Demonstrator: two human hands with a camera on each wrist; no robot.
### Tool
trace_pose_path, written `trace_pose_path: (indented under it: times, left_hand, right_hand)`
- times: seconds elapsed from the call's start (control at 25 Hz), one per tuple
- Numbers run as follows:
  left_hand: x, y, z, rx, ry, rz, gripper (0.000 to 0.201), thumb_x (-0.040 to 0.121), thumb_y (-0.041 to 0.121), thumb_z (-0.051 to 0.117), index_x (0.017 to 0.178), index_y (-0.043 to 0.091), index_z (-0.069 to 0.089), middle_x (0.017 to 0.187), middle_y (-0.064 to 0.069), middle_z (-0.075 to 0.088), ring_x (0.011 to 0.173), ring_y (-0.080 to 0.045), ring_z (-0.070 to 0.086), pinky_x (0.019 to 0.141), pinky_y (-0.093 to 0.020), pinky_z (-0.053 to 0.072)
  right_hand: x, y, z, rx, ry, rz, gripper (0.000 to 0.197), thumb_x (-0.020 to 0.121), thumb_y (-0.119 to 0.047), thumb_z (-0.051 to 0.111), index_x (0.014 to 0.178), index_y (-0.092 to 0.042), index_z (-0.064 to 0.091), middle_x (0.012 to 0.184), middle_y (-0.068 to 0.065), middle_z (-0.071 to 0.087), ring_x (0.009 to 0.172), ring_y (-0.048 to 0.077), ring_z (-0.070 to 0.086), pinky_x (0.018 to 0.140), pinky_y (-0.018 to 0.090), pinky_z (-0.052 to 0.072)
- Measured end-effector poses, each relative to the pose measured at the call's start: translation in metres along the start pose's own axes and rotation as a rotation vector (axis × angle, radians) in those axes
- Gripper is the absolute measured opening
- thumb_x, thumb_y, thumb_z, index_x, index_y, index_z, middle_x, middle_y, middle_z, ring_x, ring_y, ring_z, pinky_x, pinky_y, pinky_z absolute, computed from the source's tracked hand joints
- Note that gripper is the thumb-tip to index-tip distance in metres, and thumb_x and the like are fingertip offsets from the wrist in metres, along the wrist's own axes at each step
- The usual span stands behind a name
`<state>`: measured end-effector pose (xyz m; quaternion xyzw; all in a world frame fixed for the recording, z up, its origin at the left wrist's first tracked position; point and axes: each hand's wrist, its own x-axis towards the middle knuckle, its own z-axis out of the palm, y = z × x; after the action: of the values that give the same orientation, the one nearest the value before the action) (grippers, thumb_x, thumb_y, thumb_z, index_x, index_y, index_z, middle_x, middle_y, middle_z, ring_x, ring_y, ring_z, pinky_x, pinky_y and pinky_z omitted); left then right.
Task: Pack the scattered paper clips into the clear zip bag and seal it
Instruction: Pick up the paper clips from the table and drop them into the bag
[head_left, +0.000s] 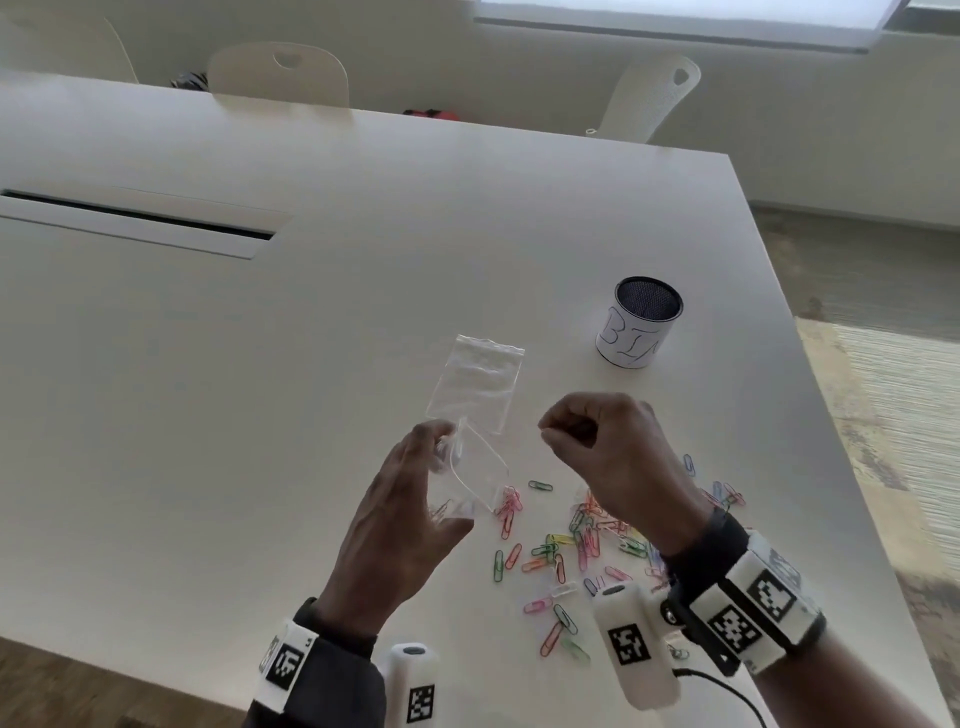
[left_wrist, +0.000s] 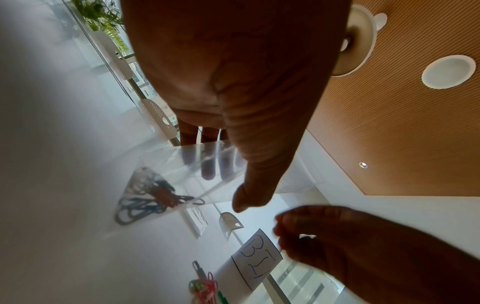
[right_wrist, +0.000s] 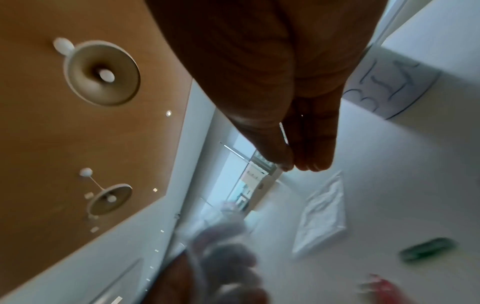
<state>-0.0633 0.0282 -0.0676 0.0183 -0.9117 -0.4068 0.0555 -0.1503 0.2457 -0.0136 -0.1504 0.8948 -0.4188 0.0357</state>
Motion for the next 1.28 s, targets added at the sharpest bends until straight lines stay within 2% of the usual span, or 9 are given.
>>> trace_pose_path:
  times: [0.16,0.32,0.44,0.64,0.76,0.88,1.0,1.12,1.28]
  left_hand:
    - [0.001,-0.006,-0.013,-0.008,0.017,0.003,0.072,0.074,0.015,0.084,0.132,0.038,0.046,0.115,0.021,0.055,0.105,-0.002,0.058,0.078,-0.027,0.054]
    - [0.002,-0.011,-0.018,-0.018,0.029,0.012,0.069,0.075,0.015,0.083,0.129,0.038,0.047,0.115,0.021,0.056,0.109,0.000,0.057,0.078,-0.022,0.049]
    - [0.003,-0.013,-0.017,-0.017,0.027,0.018,0.069,0.075,0.015,0.083,0.129,0.038,0.046,0.113,0.021,0.056,0.109,0.002,0.057,0.077,-0.022,0.047]
    - [0.002,-0.014,-0.015,-0.016,0.021,0.028,0.070,0.076,0.020,0.082,0.131,0.039,0.045,0.113,0.019,0.056,0.106,0.002,0.057,0.074,-0.019,0.045]
    - [0.001,-0.015,-0.013,-0.013,0.009,0.032,0.072,0.076,0.018,0.083,0.132,0.040,0.044,0.115,0.019,0.056,0.107,-0.003,0.057,0.076,-0.021,0.047]
    - [0.001,-0.016,-0.010,-0.002,0.003,0.048,0.072,0.076,0.017,0.084,0.131,0.040,0.043,0.113,0.019,0.055,0.108,0.000,0.057,0.077,-0.014,0.044]
    - [0.003,-0.016,-0.009,0.004,0.002,0.058,0.070,0.077,0.017,0.084,0.129,0.041,0.043,0.113,0.018,0.055,0.108,-0.005,0.057,0.075,-0.016,0.044]
    - [0.004,-0.014,-0.008,0.001,-0.001,0.067,0.071,0.078,0.018,0.084,0.131,0.041,0.043,0.113,0.019,0.055,0.108,-0.006,0.057,0.076,-0.016,0.045]
    - [0.009,-0.013,-0.007,0.008,-0.009,0.074,0.072,0.077,0.015,0.084,0.130,0.042,0.043,0.112,0.017,0.055,0.105,-0.007,0.058,0.075,-0.017,0.046]
  right_hand:
    - [-0.003,0.033,0.027,-0.334,-0.210,0.026,0.032,0.103,-0.028,0.062,0.133,-0.017,0.066,0.128,-0.002,0.066,0.106,0.010,0.065,0.087,0.016,0.048]
    - [-0.011,0.035,0.050,-0.344,-0.302,-0.040,0.032,0.108,-0.022,0.051,0.136,-0.014,0.065,0.127,-0.001,0.059,0.108,0.013,0.064,0.093,0.019,0.051]
    - [-0.014,0.025,0.054,-0.340,-0.356,-0.090,0.034,0.108,-0.030,0.051,0.136,-0.017,0.065,0.130,-0.003,0.059,0.112,0.016,0.066,0.097,0.028,0.057]
    - [-0.015,0.023,0.053,-0.567,-0.521,-0.218,0.090,0.076,-0.071,0.074,0.152,-0.032,0.044,0.147,-0.008,0.046,0.129,0.013,0.047,0.102,0.028,0.047]
    - [-0.020,0.023,0.058,-0.503,-0.497,-0.228,0.059,0.086,-0.053,0.077,0.137,-0.031,0.058,0.137,-0.008,0.052,0.122,0.011,0.050,0.096,0.024,0.049]
    - [-0.019,0.025,0.053,-0.434,-0.406,-0.200,0.026,0.097,-0.035,0.071,0.119,-0.022,0.069,0.125,-0.005,0.060,0.109,0.008,0.056,0.099,0.032,0.055]
    - [-0.017,0.032,0.045,-0.447,-0.402,-0.206,0.041,0.095,-0.044,0.069,0.133,-0.029,0.064,0.137,-0.007,0.056,0.117,0.010,0.056,0.103,0.031,0.054]
    - [-0.020,0.037,0.045,-0.495,-0.496,-0.287,0.065,0.088,-0.062,0.068,0.147,-0.043,0.048,0.155,-0.013,0.044,0.135,0.008,0.043,0.107,0.028,0.044]
    - [-0.022,0.042,0.054,-0.514,-0.513,-0.359,0.060,0.089,-0.058,0.069,0.142,-0.035,0.055,0.148,-0.012,0.053,0.132,0.008,0.045,0.107,0.027,0.046]
